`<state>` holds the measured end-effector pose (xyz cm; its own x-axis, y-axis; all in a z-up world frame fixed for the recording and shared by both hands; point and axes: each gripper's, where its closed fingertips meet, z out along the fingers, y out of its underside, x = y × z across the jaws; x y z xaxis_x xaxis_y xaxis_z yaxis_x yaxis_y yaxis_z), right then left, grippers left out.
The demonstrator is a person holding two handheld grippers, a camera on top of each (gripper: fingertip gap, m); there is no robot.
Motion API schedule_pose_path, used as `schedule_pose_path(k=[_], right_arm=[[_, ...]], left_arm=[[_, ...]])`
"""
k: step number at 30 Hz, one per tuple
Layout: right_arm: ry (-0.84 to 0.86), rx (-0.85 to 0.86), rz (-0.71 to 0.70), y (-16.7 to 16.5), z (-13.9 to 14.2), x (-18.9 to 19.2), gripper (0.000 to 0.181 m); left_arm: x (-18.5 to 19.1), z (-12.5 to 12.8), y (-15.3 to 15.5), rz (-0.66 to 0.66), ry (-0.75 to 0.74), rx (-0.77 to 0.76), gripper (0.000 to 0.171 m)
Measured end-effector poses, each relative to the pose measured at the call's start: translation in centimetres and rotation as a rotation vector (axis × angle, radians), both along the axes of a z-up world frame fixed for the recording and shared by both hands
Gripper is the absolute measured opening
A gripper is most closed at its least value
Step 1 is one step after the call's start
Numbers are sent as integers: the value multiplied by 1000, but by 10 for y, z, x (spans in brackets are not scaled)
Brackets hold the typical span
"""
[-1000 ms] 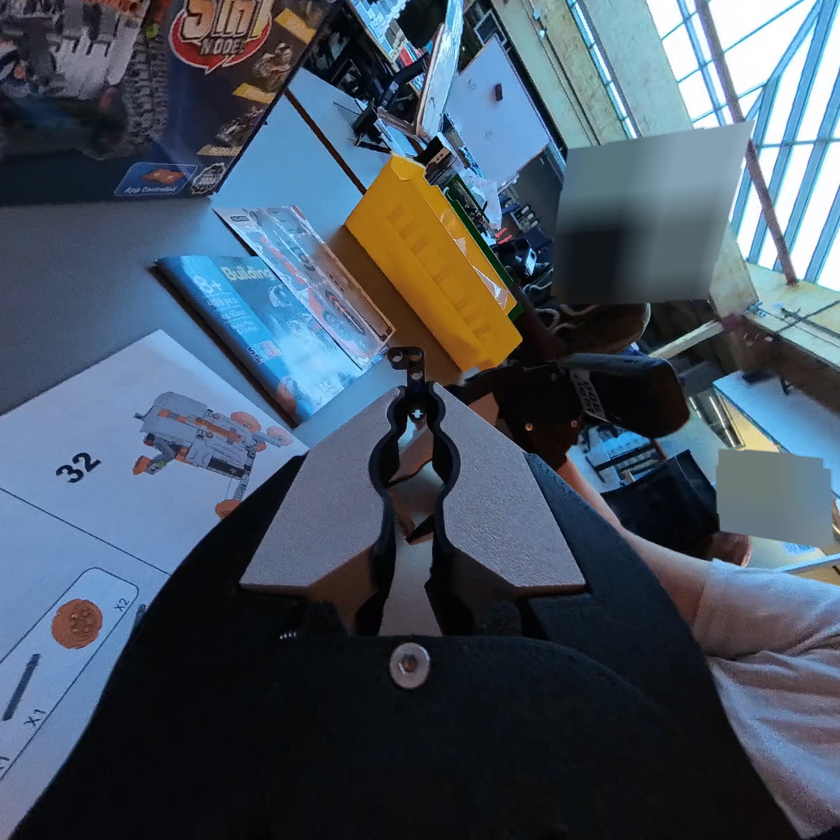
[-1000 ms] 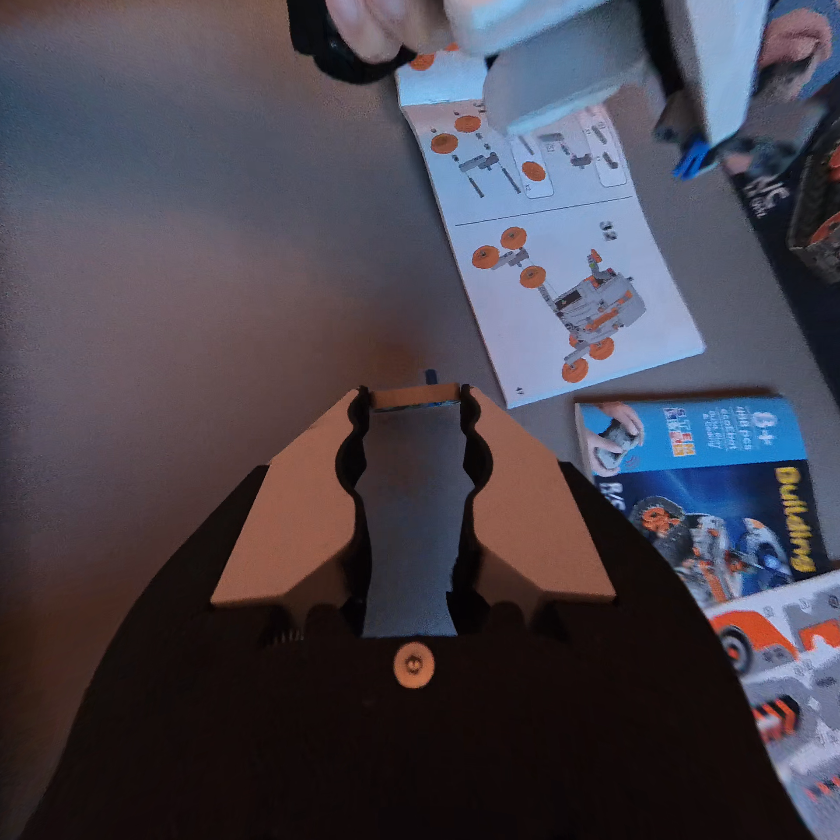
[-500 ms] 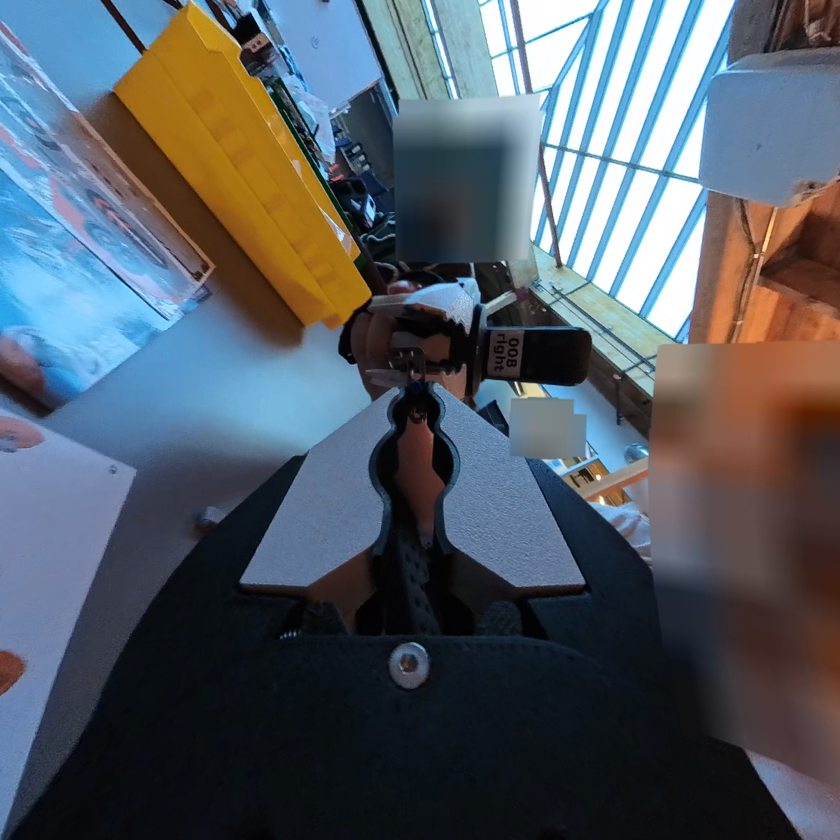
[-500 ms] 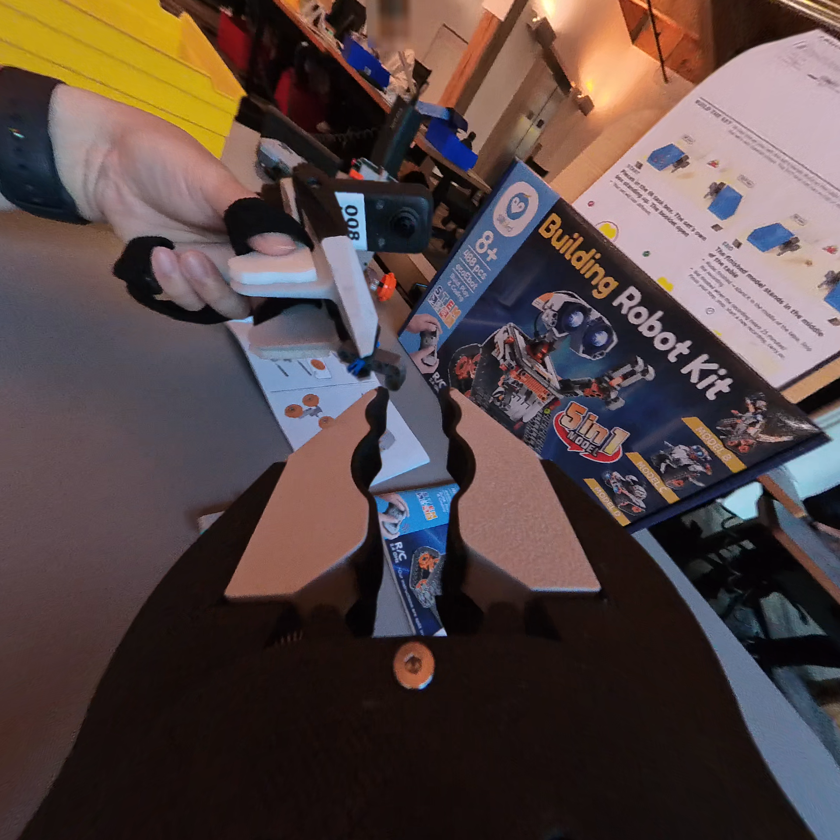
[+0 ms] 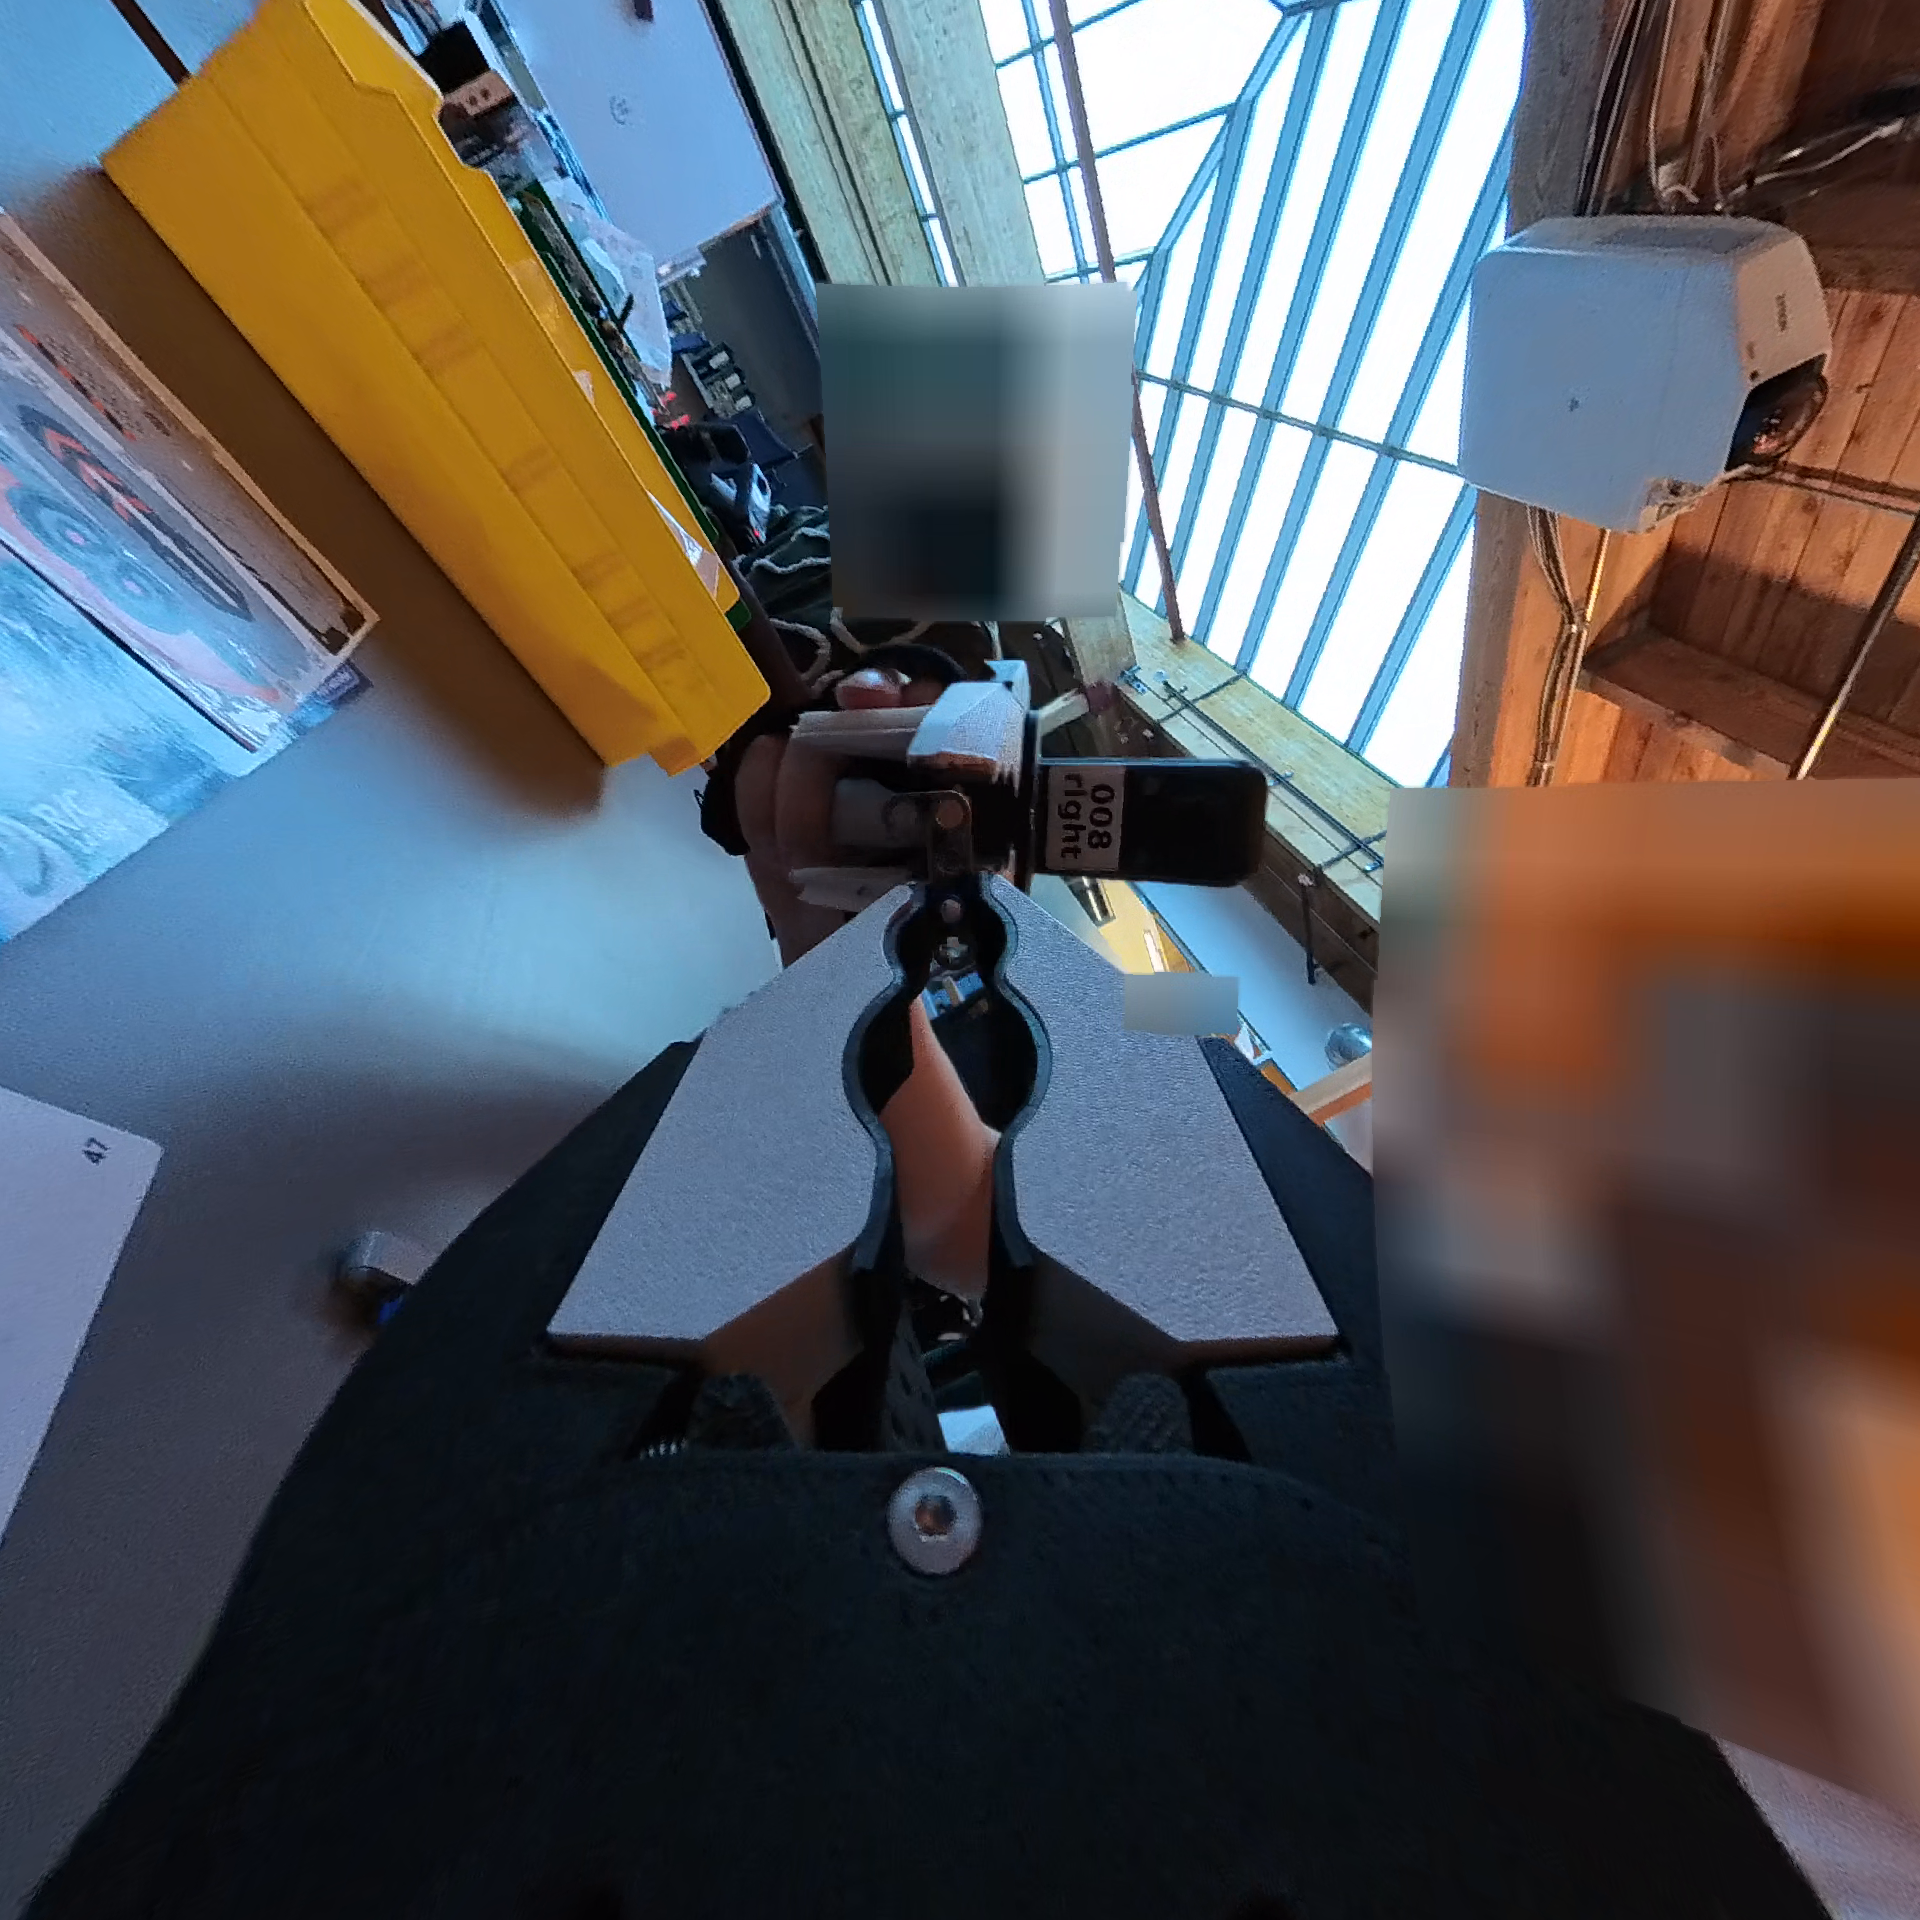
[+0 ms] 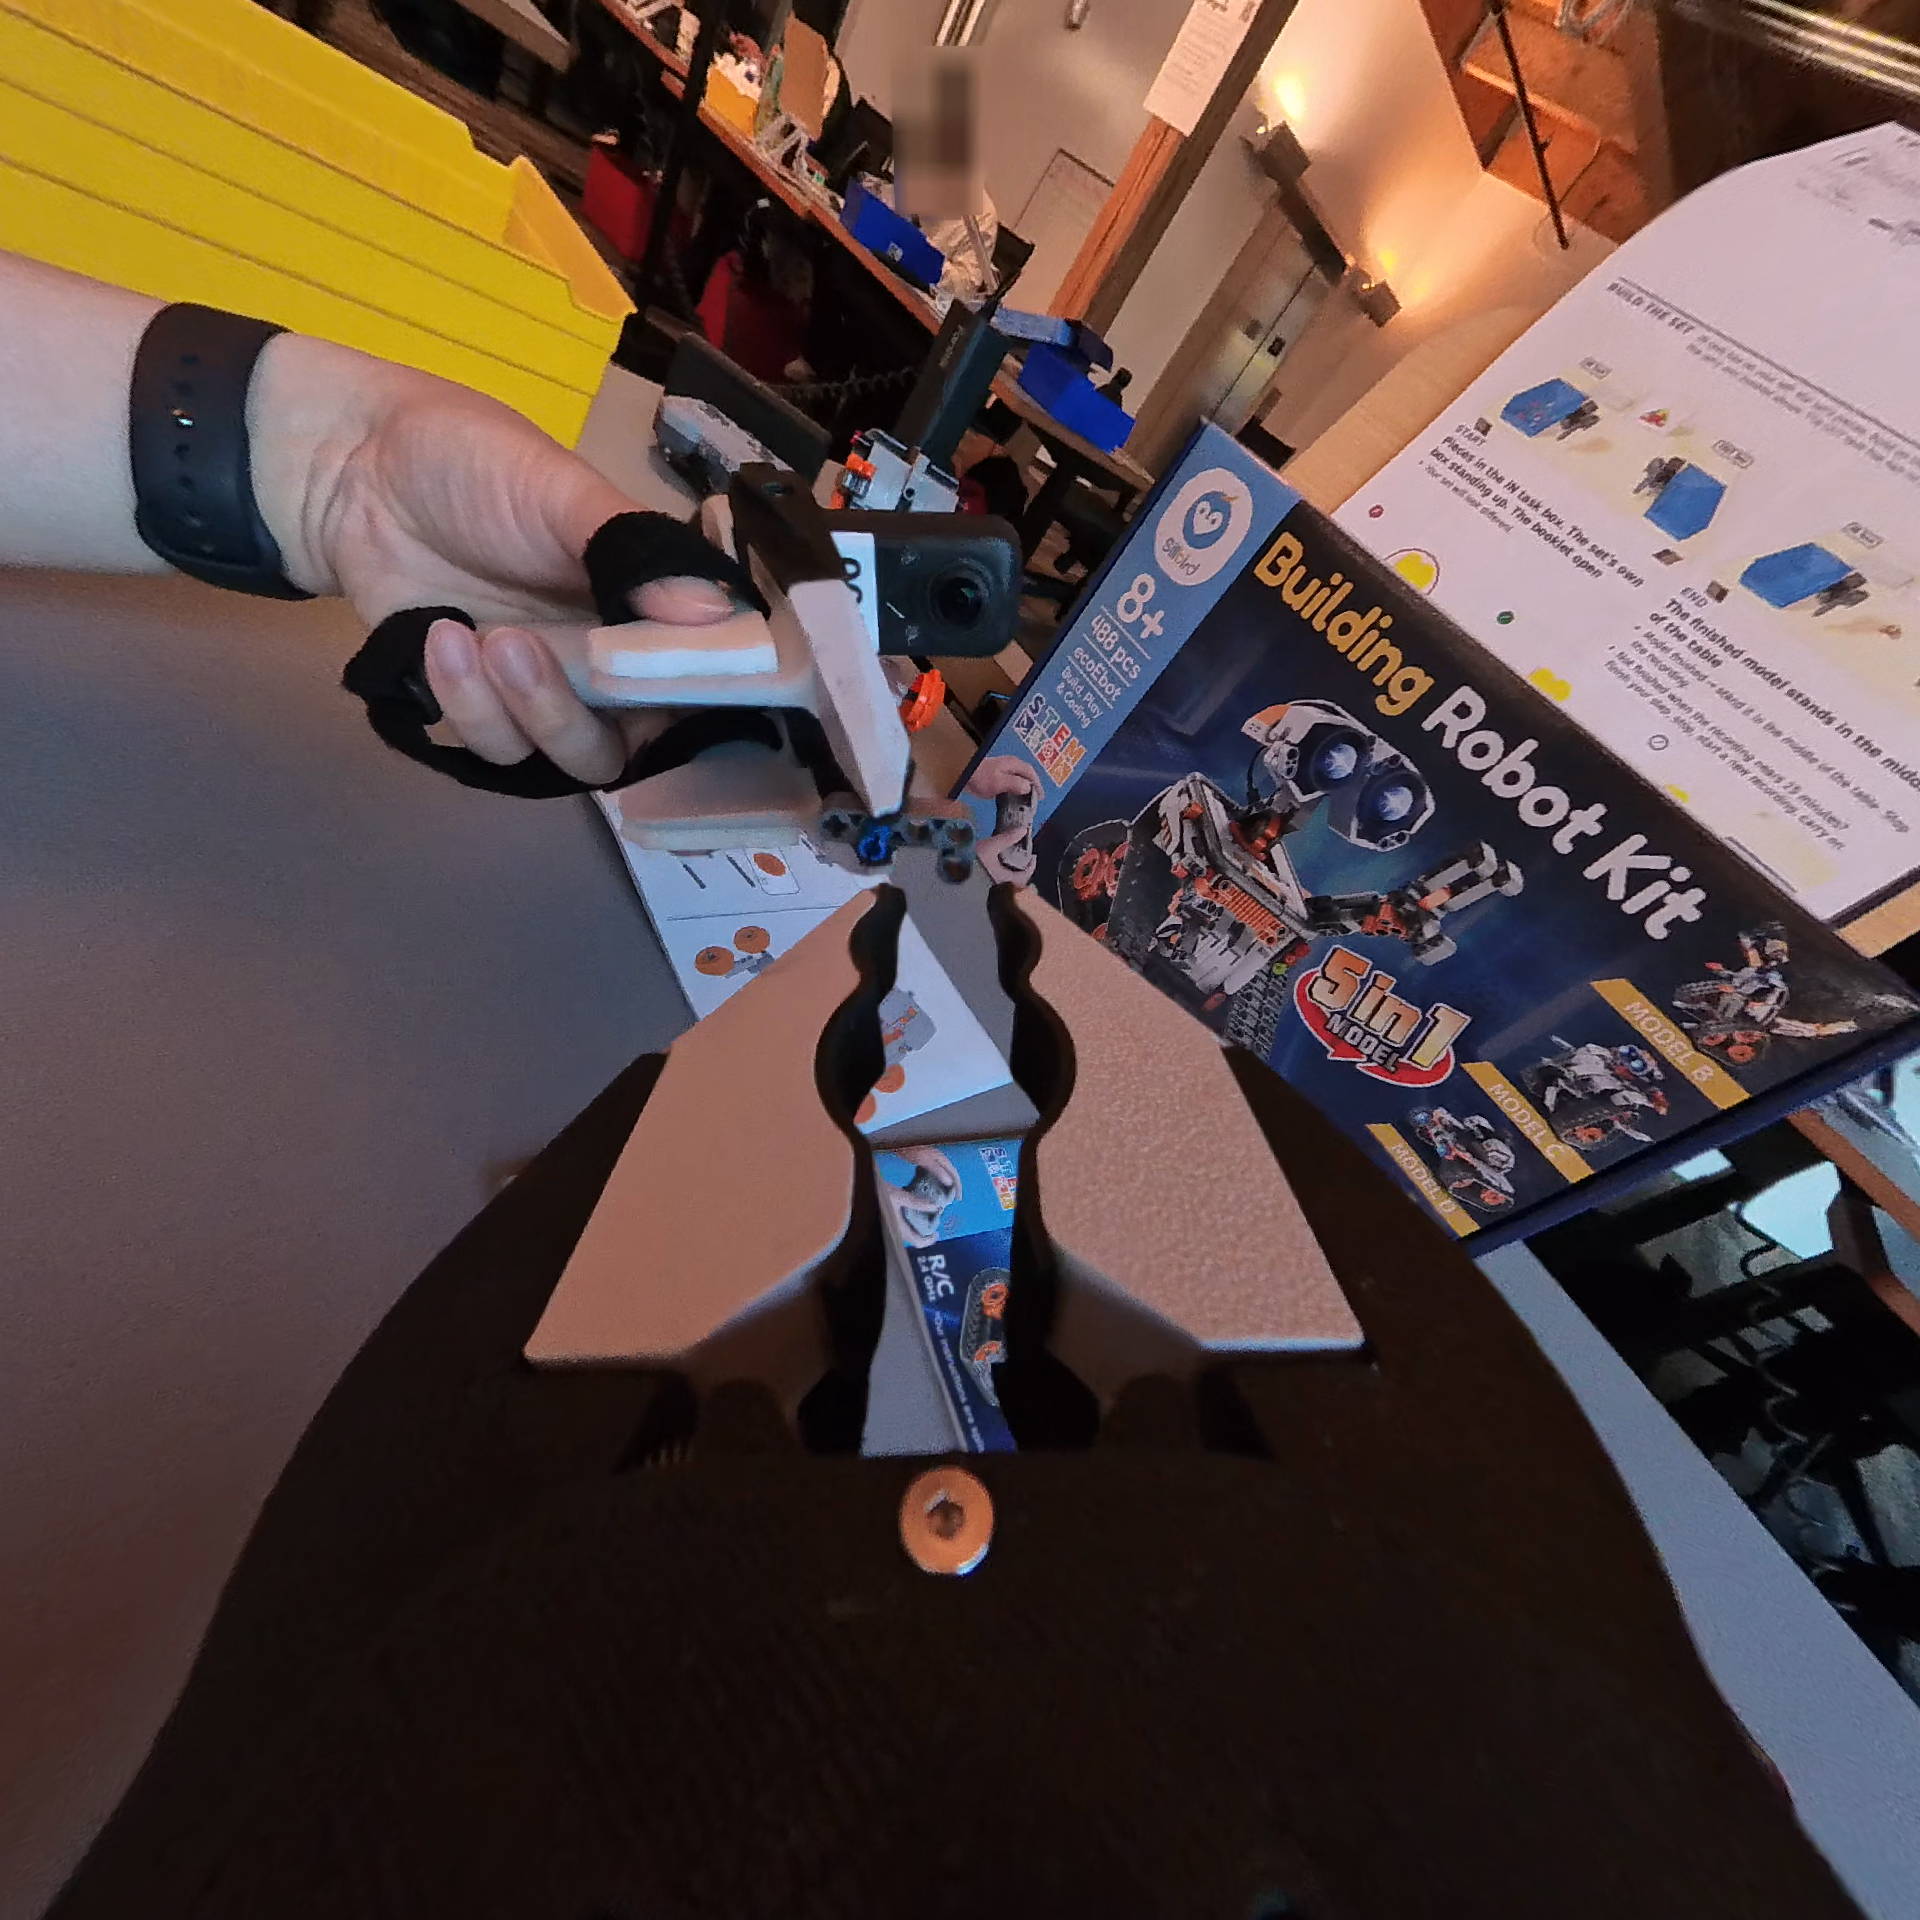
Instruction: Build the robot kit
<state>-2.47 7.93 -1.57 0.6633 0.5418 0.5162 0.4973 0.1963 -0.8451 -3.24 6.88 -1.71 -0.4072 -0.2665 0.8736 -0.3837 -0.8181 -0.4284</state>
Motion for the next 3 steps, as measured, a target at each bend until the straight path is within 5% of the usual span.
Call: schedule_pose_path(k=[3], right_arm=[[1, 12, 1, 0, 1, -2, 18]], left_arm=[[-5, 2, -7, -61, -7, -35, 3]])
